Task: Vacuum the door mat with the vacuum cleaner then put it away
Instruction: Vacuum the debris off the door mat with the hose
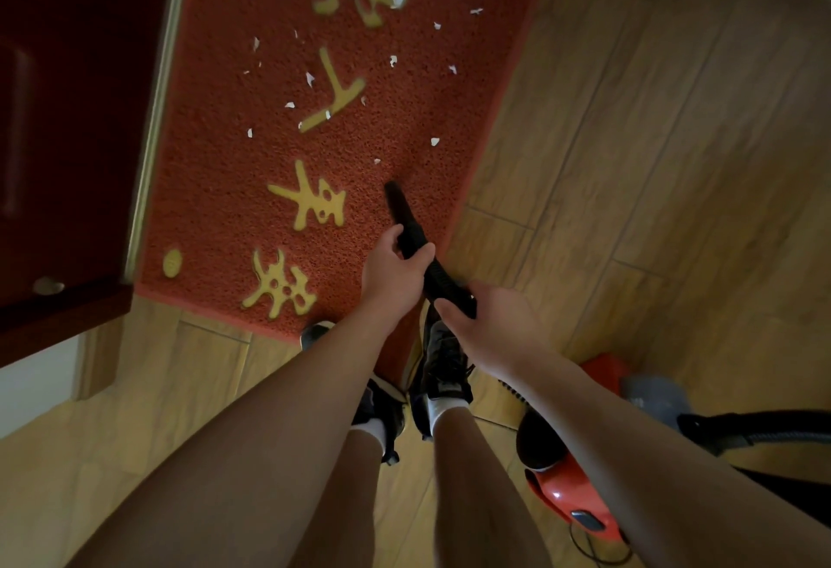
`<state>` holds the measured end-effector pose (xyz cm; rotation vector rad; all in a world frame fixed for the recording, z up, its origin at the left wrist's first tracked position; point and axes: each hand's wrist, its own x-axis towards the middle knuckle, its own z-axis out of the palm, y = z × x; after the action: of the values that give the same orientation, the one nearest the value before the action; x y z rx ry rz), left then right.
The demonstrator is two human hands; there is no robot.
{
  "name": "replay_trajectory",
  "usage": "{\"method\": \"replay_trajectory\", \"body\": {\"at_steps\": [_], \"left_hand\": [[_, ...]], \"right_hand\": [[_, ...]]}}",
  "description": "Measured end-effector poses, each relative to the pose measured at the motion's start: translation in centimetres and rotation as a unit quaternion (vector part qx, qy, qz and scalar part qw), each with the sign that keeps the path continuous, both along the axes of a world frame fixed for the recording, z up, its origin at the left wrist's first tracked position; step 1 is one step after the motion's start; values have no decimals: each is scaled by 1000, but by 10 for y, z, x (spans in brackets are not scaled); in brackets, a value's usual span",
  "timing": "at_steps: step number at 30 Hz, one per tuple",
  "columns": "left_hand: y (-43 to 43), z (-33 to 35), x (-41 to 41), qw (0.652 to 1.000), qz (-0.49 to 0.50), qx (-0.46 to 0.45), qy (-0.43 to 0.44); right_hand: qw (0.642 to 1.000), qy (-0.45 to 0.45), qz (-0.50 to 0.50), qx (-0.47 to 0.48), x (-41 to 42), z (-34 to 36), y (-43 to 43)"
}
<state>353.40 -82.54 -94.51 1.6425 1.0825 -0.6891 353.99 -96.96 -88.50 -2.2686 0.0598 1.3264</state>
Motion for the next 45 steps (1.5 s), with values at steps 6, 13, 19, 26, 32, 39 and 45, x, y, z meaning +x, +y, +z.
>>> {"method": "replay_trajectory", "body": {"at_steps": [6, 13, 19, 26, 32, 39, 45], "left_hand": [[12, 3, 7, 1000, -8, 5, -4], [19, 6, 28, 1000, -15, 20, -13], [15, 7, 36, 999, -23, 20, -13], [5, 8, 44, 999, -42, 13, -11], [-10, 8, 50, 998, -53, 9, -17], [-24, 7, 58, 997, -77, 0, -16], [-28, 3, 66, 995, -101, 1, -20]], "right_hand": [[1000, -1, 16, 1, 10, 0, 10], [1000, -3, 4, 4, 25, -5, 19], [1000, 7, -18, 9, 28, -6, 16], [999, 10, -39, 4, 32, -2, 5], [998, 12, -54, 3, 31, 0, -8], [997, 20, -75, 0, 35, 4, -22], [996, 19, -87, 3, 39, 4, -25]]}}
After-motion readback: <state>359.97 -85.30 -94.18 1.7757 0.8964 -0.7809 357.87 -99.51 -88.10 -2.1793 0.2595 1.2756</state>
